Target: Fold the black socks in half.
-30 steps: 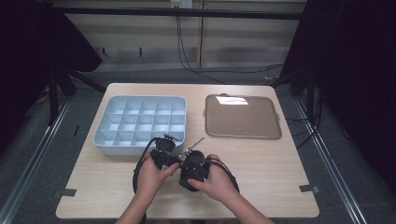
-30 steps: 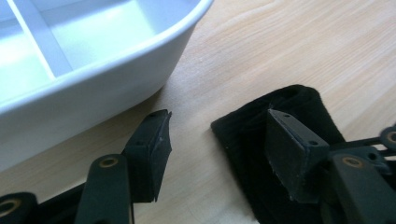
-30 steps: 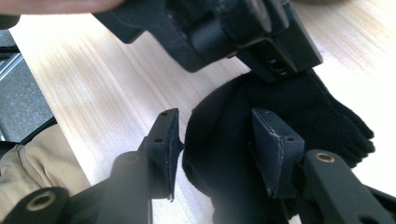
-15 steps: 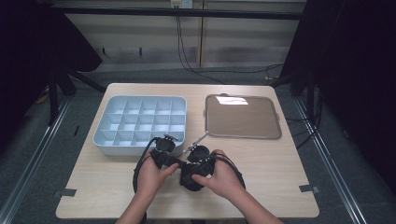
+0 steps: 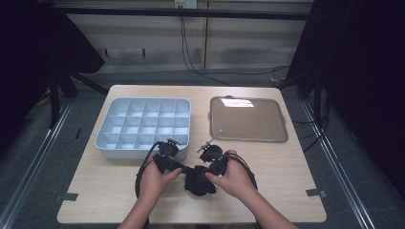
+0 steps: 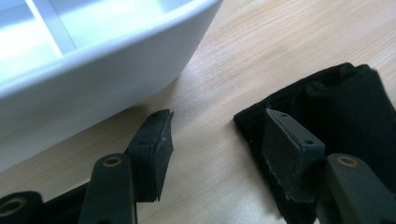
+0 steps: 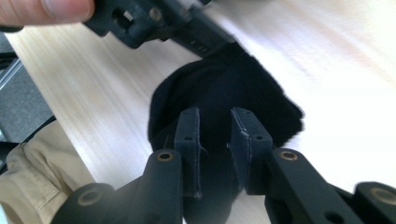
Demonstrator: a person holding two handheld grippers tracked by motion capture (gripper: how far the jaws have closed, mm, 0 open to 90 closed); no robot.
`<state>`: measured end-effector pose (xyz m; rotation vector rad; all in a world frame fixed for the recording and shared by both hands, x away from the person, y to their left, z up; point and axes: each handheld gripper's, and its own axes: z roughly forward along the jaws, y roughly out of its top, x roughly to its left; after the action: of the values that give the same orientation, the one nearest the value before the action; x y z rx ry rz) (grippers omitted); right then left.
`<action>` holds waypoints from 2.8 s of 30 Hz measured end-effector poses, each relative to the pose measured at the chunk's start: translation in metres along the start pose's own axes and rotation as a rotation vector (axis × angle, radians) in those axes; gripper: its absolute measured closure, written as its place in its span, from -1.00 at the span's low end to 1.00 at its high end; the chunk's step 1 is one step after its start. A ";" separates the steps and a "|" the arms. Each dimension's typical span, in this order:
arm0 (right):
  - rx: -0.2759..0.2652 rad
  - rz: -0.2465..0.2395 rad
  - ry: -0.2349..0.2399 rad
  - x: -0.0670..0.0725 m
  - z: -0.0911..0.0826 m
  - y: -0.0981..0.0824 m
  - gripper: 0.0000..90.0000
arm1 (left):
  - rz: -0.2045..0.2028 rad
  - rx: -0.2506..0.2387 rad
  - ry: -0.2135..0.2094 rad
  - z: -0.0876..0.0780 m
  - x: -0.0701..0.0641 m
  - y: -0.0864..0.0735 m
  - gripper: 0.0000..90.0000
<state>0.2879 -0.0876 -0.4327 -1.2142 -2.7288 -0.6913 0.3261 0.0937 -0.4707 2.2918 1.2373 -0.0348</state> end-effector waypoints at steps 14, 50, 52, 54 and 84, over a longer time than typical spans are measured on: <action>0.022 -0.011 0.020 0.010 0.016 0.004 0.36 | 0.035 0.025 0.048 -0.019 0.006 -0.012 -0.05; 0.035 0.007 0.035 0.010 0.036 0.009 0.77 | 0.046 0.054 0.012 -0.013 0.002 -0.027 -0.07; 0.028 0.000 0.027 0.011 0.037 0.008 0.77 | 0.046 0.050 0.010 -0.014 0.003 -0.028 -0.07; 0.027 0.001 0.023 0.011 0.037 0.008 0.78 | 0.046 0.051 0.008 -0.016 0.003 -0.028 -0.07; -0.005 0.023 -0.004 0.004 0.012 0.023 0.68 | 0.034 0.029 -0.035 -0.029 -0.001 -0.029 -0.17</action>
<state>0.3027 -0.0661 -0.4334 -1.2469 -2.7134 -0.6951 0.2964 0.1191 -0.4588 2.3262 1.1878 -0.0807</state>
